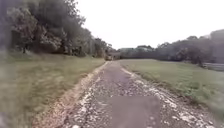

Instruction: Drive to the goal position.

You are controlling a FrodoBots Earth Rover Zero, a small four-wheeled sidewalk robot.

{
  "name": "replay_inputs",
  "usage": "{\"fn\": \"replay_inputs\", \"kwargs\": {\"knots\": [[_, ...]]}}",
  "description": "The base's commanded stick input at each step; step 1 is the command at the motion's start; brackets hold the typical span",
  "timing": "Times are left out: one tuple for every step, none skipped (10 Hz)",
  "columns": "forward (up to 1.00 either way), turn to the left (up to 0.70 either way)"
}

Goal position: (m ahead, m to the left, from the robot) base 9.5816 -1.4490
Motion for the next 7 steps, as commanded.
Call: {"fn": "replay_inputs", "kwargs": {"knots": [[0.7,0.0],[0.7,0.0],[0.7,0.0],[0.7,-0.05],[0.7,-0.16],[0.7,-0.3],[0.7,-0.16]]}}
